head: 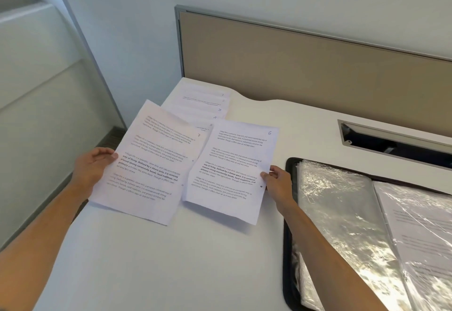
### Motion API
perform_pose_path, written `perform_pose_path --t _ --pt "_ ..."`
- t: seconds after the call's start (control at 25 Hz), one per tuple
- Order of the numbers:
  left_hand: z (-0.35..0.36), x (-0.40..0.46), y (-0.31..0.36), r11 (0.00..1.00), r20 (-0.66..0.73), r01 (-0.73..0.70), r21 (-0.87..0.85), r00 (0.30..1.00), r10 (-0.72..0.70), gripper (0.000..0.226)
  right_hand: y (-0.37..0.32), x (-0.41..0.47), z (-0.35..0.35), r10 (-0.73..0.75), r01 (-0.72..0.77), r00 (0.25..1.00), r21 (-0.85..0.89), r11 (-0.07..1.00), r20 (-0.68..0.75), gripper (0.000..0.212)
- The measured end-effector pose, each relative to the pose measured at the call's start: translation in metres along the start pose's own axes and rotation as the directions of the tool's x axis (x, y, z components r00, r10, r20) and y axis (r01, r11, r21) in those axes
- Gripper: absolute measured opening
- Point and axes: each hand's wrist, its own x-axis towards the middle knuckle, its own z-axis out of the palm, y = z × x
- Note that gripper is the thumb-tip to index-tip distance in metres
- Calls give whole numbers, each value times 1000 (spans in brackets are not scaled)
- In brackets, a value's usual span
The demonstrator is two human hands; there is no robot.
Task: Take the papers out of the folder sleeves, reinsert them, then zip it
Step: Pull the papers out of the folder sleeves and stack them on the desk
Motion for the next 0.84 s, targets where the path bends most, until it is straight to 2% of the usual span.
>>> perform_pose_path --t 0.16,0.36,0.48,0.64,0.76,0.84 --pt "-24 2 3 989 -18 68 -134 997 -71 14 -6 6 -3 -13 11 999 -45 999 -44 16" --pt "-29 -6 7 968 40 145 -207 989 -139 15 -15 4 17 -13 17 998 -68 998 56 18" --pt "-23 -13 1 963 74 185 -198 982 -173 11 -20 -5 50 -31 41 992 -75 996 125 17" --pt "-12 -19 -14 966 103 208 -152 976 -193 10 -30 -17 97 27 -23 979 -20 1000 202 21" --pt "-6 -20 -19 973 76 199 -115 979 -191 10 -31 -17 123 90 -81 972 -53 995 218 25" --pt "0 -19 -20 985 31 162 -60 987 -160 9 -30 -15 134 84 -61 969 -106 992 231 20"
